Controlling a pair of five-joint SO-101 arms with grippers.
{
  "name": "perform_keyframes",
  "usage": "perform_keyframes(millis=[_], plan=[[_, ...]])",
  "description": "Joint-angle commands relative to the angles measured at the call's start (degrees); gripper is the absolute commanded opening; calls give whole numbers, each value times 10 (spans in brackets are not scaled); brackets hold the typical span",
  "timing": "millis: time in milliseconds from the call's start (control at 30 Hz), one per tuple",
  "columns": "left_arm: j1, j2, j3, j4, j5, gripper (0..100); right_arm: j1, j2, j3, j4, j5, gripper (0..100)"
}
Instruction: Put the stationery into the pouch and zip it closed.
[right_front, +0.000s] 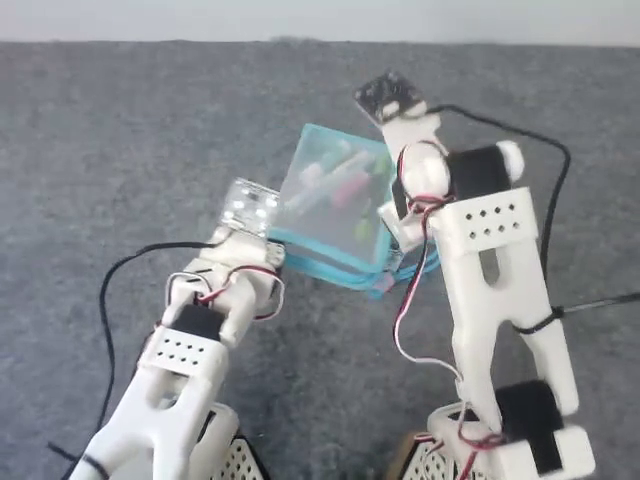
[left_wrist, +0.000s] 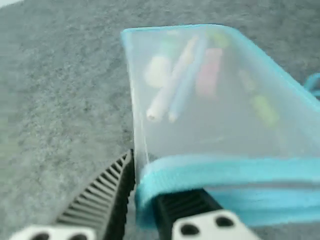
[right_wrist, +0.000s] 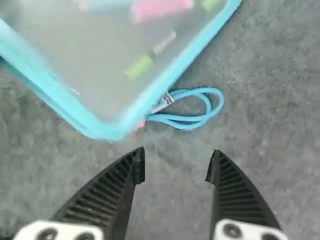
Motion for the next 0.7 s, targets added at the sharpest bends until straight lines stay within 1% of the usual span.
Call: perform_keyframes(millis=[0, 133, 233, 333, 467, 533, 600, 667], plan=[[-33, -5, -22, -12, 19, 16, 5, -127, 178, -127, 9, 199], [-32, -5, -22, -12, 20, 16, -4, -253, 381, -252, -16, 198], [-32, -5, -22, -12, 21, 16, -15, -287, 475, -306, -18, 198], [-32, -4, -22, -12, 21, 16, -38, -289, 521, -340, -18, 201], [-32, -4, -22, -12, 21, 16, -101, -291, 556, -361, -19, 202], [-32, -2, -22, -12, 21, 16, -123, -296, 571, -373, -33, 202], [-32, -2, -22, -12, 21, 16, -127, -296, 585, -396, -46, 202], [-32, -2, -22, -12, 21, 16, -124, -294, 600, -420, -41, 202]])
